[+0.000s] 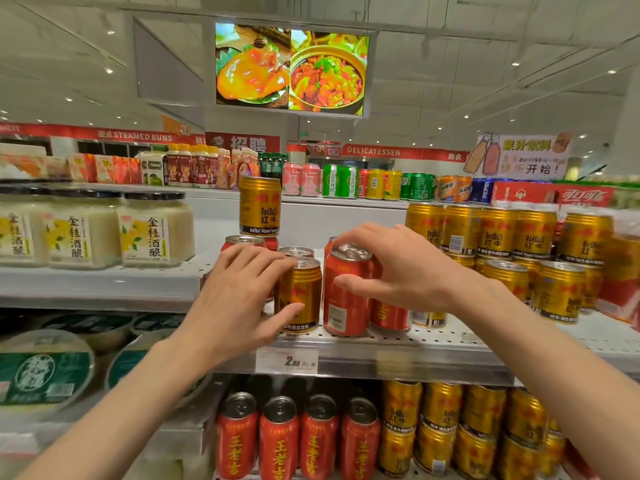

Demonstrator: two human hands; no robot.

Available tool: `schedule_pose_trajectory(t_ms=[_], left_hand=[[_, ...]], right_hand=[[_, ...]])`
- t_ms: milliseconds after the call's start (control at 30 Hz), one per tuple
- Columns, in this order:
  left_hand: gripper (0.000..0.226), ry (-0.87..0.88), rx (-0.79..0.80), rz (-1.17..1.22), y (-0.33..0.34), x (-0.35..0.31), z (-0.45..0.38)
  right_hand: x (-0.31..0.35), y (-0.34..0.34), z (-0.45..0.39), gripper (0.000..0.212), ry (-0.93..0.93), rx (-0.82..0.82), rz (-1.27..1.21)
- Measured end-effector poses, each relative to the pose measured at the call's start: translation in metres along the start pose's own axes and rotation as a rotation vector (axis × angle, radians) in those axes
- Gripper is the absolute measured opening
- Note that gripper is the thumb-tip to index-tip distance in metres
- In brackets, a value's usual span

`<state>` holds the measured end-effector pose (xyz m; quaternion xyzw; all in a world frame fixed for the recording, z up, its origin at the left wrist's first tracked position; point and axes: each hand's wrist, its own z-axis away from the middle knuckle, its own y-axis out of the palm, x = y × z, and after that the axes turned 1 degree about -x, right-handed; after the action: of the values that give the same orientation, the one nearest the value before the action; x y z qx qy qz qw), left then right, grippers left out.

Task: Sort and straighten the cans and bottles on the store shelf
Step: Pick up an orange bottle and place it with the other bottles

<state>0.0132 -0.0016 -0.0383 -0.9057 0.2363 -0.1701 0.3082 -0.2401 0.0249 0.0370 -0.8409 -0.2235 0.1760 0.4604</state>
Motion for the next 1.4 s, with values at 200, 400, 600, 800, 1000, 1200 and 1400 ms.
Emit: schedule_pose_trajectory(t_ms=[200, 400, 600, 800, 1000, 1200, 1400], left_hand=[[0.063, 0.002, 0.008, -0.003, 0.002, 0.001, 0.001], [0.062, -0.004, 0.012, 0.014, 0.004, 0.0, 0.002], [0.061, -0.003, -0.012, 0.04, 0.005, 0.0, 0.002], [0.061, -0.002, -0.017, 0.047, 0.006, -0.001, 0.004], [0.063, 0.001, -0.029, 0.083, 0.005, -0.001, 0.008], [0.056, -0.106, -0.149, 0.086, -0.011, 0.012, 0.015], [0.066, -0.16, -0.077, 0.047, -0.016, 0.03, 0.025]], right_hand=[[-0.011, 0.014, -0.019, 0.054, -0.002, 0.01, 0.136], [-0.02, 0.017, -0.01, 0.076, 0.038, 0.054, 0.121], [-0.025, 0.027, -0.004, 0.083, 0.017, 0.013, 0.13], [-0.027, 0.034, -0.01, 0.082, 0.004, -0.027, 0.209], [-0.024, 0.031, 0.001, 0.078, 0.028, -0.064, 0.161], [-0.008, 0.029, 0.009, 0.049, -0.002, -0.338, 0.053], [0.047, 0.047, -0.008, 0.035, 0.017, -0.228, -0.035]])
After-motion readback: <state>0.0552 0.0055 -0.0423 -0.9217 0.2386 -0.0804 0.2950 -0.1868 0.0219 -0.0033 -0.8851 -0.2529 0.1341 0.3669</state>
